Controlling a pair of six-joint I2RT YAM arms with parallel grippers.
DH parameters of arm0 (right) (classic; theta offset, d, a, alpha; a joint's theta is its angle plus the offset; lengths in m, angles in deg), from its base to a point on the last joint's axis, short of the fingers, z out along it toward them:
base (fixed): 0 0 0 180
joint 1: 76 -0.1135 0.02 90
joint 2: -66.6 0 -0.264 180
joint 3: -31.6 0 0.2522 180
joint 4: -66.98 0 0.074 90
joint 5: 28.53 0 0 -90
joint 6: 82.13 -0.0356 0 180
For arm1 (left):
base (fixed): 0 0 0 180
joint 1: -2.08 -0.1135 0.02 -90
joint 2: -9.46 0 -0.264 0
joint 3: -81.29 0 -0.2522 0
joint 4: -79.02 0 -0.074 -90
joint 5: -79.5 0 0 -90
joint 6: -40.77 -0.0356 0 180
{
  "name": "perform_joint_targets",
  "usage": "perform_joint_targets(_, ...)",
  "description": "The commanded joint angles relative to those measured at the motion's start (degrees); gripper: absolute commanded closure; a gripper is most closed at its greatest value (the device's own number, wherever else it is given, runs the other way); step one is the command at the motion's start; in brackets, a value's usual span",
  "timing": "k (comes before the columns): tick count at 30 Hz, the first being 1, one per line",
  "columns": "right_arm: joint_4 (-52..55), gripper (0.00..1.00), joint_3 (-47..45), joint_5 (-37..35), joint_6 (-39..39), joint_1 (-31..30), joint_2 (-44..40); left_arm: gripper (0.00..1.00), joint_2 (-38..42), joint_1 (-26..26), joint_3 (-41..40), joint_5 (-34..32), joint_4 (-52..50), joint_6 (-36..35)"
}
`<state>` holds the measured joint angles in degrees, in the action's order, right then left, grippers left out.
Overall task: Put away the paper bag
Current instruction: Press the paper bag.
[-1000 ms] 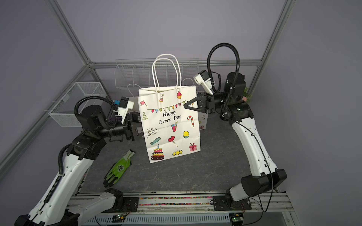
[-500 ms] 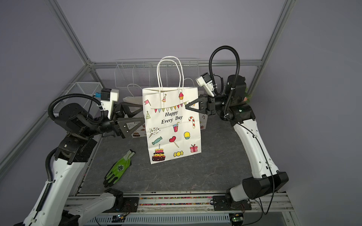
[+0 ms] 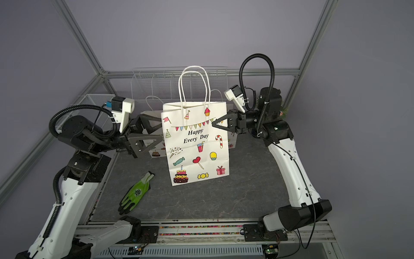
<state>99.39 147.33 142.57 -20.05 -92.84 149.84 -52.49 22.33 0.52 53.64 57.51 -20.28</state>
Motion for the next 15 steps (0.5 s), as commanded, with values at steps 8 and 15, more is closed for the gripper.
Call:
perform_joint_targets(8,10.80,0.94,3.14,-4.29,8.82,-2.28,-0.31,0.00,-2.39,-0.05,3.60,-2.99,-11.93,-8.07)
perform_joint_targets(15,25.30,0.93,7.68,-12.57,18.80,-3.77,1.72,0.19,-4.22,-0.06,2.57,-7.65,-17.33,-12.76)
